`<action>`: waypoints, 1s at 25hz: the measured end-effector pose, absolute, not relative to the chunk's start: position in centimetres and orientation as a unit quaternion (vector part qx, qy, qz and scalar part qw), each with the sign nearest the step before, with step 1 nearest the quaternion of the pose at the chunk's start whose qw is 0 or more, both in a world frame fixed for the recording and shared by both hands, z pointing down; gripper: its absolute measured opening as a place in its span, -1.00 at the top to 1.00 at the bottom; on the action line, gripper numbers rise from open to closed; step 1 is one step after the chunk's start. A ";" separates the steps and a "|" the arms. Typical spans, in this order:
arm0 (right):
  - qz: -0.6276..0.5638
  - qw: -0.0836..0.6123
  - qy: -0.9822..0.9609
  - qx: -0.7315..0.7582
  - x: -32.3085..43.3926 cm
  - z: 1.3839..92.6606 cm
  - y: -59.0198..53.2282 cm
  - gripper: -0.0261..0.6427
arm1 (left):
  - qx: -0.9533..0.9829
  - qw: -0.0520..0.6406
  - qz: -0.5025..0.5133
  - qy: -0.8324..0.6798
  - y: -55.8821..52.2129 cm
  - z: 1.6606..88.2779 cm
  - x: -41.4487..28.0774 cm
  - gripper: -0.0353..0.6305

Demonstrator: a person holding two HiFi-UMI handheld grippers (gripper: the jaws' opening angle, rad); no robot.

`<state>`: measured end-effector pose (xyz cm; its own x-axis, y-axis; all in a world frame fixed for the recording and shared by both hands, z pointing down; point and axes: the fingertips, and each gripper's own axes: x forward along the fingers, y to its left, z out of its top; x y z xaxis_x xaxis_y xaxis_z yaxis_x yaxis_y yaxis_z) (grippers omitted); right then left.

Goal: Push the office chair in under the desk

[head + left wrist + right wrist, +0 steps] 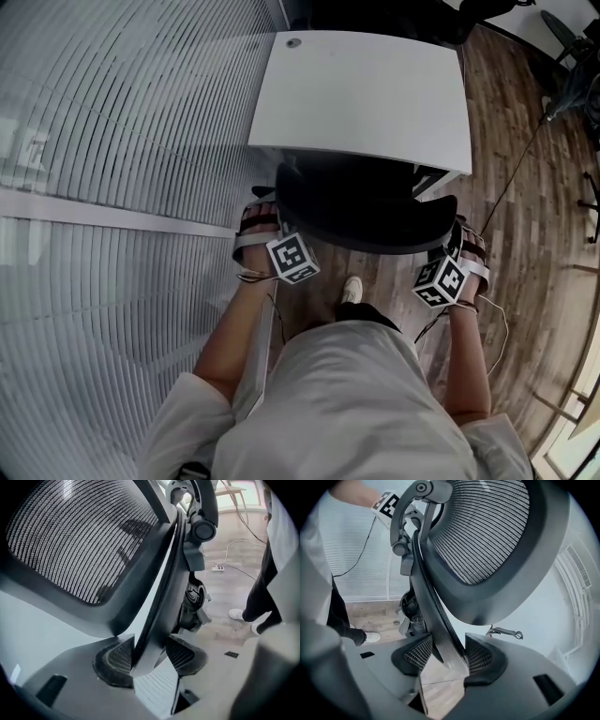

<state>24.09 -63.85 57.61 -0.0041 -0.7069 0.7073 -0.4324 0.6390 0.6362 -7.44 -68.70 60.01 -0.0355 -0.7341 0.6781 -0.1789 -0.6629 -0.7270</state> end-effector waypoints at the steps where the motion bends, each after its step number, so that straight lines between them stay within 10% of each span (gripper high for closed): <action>1: -0.120 0.575 -0.699 0.406 24.2 57.5 -64.2 0.22 | -0.658 0.218 -0.631 0.348 -69.0 59.9 -7.3 0.23; 25: -0.120 0.580 -0.698 0.403 24.1 57.6 -71.0 0.23 | -0.664 0.232 -0.623 0.342 -76.2 59.7 -7.2 0.23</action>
<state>24.15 -70.98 57.56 -0.0030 -0.7011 0.7131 -0.4228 0.6471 0.6344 -7.16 -76.16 59.68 -0.0096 -0.7434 0.6688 -0.1644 -0.6586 -0.7344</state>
